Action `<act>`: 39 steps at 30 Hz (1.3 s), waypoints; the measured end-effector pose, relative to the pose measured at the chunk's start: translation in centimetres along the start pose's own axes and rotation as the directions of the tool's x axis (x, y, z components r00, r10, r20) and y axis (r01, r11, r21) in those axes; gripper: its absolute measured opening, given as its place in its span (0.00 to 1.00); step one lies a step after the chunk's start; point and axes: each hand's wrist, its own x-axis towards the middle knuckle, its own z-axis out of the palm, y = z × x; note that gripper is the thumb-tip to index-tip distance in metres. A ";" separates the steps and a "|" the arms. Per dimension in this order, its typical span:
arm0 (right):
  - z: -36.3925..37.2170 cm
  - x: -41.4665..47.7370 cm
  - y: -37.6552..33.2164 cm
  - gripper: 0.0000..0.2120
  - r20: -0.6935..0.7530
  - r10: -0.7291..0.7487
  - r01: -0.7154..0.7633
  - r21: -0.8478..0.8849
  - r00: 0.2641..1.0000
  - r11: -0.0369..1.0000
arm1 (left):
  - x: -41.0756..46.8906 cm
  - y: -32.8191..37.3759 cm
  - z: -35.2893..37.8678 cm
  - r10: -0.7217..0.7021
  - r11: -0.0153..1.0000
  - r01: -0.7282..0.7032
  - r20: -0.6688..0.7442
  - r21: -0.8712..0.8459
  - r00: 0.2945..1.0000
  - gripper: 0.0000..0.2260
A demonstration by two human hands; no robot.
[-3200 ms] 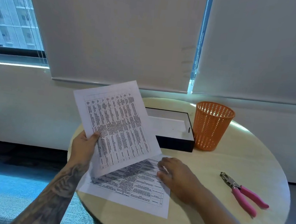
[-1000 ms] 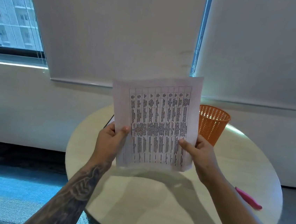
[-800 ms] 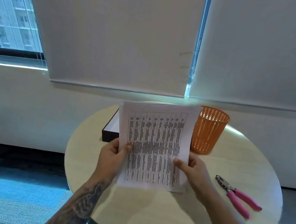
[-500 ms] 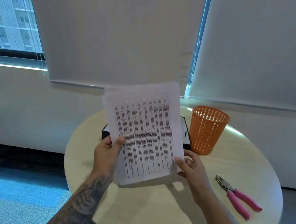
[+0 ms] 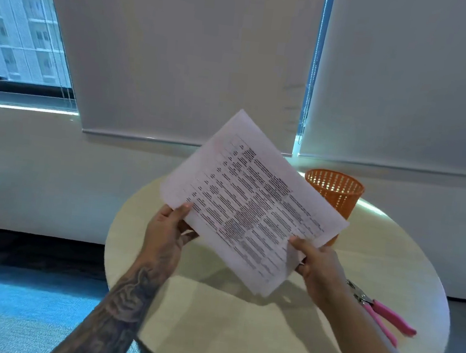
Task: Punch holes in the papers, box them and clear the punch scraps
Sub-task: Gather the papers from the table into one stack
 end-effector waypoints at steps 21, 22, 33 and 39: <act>-2.5 -0.8 -0.5 0.12 0.016 -0.187 0.183 -0.299 0.982 0.937 | -0.4 -2.0 -2.8 0.106 0.868 -0.141 0.100 0.476 0.989 0.08; -2.4 -1.0 0.4 0.13 0.006 -0.172 0.167 -0.278 0.985 0.946 | -0.8 -2.8 -2.9 0.092 0.875 -0.121 0.084 0.469 0.992 0.09; -1.6 -0.9 1.7 0.15 -0.052 -0.155 0.138 -0.236 0.987 0.962 | -0.9 -4.5 -2.6 0.039 0.912 -0.045 0.023 0.407 0.999 0.10; -1.9 -1.2 2.8 0.13 0.019 -0.133 0.133 -0.278 0.991 0.951 | -1.1 -5.2 -3.3 -0.037 0.916 0.018 0.040 0.400 0.999 0.11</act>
